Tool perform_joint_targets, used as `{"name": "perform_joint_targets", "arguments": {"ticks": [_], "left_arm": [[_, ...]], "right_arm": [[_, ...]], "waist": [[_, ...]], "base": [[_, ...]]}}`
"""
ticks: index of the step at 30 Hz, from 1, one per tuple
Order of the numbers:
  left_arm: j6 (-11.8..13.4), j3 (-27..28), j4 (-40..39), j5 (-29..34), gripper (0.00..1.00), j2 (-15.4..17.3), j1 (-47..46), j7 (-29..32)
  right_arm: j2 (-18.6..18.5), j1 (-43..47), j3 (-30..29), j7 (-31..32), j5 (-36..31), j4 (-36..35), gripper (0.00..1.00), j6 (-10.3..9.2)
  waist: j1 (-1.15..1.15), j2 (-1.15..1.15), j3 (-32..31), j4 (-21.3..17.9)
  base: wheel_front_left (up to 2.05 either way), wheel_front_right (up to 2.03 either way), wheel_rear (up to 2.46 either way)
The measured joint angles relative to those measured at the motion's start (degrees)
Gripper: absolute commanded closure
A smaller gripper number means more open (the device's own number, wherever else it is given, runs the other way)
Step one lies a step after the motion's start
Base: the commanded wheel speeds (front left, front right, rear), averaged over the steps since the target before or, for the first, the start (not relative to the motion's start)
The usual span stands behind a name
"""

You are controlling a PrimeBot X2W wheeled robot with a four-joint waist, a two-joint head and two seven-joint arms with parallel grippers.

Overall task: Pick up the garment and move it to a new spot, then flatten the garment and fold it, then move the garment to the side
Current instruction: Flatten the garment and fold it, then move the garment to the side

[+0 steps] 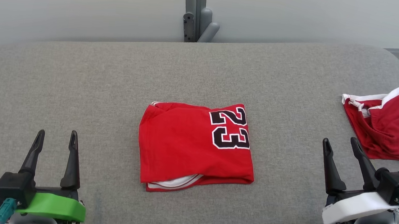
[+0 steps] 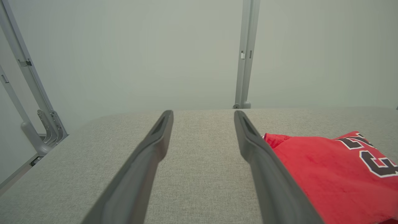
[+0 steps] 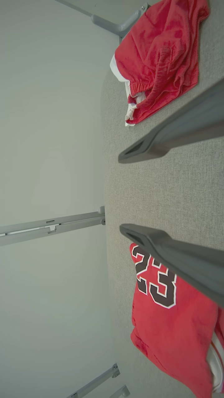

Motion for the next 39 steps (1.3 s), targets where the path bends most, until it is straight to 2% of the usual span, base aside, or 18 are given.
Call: {"name": "perform_joint_targets", "arguments": {"ticks": [15,39], "left_arm": [[0.42,-0.60,-1.26,-0.65,0.00,0.70,2.38,2.02],[1.70,-1.26,-1.42,-1.66,0.00,1.18,2.74,2.63]], "right_arm": [[0.34,3.05,-0.96,1.36,-0.33,-0.81,0.00,0.00],[0.10,3.22,-1.65,2.25,-0.64,-2.02,0.00,0.00]], "waist": [[0.00,0.00,-3.91,-0.63],[0.00,0.00,-3.68,-0.58]], "base": [[0.00,0.00,0.00],[0.00,0.00,0.00]]}}
